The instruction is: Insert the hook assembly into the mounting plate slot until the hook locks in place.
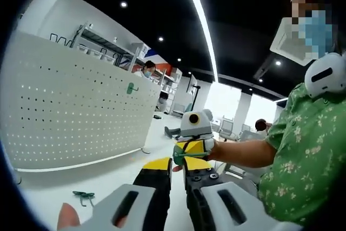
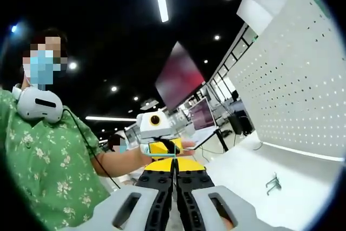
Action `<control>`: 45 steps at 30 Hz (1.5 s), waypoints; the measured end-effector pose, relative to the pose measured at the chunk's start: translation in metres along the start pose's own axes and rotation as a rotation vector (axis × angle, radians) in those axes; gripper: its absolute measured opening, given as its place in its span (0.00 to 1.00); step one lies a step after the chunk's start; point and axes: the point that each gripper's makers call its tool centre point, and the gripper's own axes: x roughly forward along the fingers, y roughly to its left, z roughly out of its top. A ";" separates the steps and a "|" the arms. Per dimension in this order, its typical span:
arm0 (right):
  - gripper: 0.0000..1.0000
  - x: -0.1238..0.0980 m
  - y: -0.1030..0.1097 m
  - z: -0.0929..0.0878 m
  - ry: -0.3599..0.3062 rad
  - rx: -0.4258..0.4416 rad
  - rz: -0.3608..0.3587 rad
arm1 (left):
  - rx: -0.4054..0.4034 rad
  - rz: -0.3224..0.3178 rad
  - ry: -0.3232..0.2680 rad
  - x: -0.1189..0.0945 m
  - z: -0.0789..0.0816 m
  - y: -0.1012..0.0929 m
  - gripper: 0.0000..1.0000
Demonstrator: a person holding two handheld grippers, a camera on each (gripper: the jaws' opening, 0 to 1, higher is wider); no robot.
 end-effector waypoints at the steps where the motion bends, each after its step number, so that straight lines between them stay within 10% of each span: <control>1: 0.00 0.000 0.000 0.000 0.003 -0.003 0.001 | -0.004 -0.004 0.002 0.000 0.000 -0.001 0.06; 45: 0.01 0.008 -0.012 -0.019 0.069 -0.047 -0.066 | -0.056 0.033 -0.007 0.007 0.001 0.003 0.01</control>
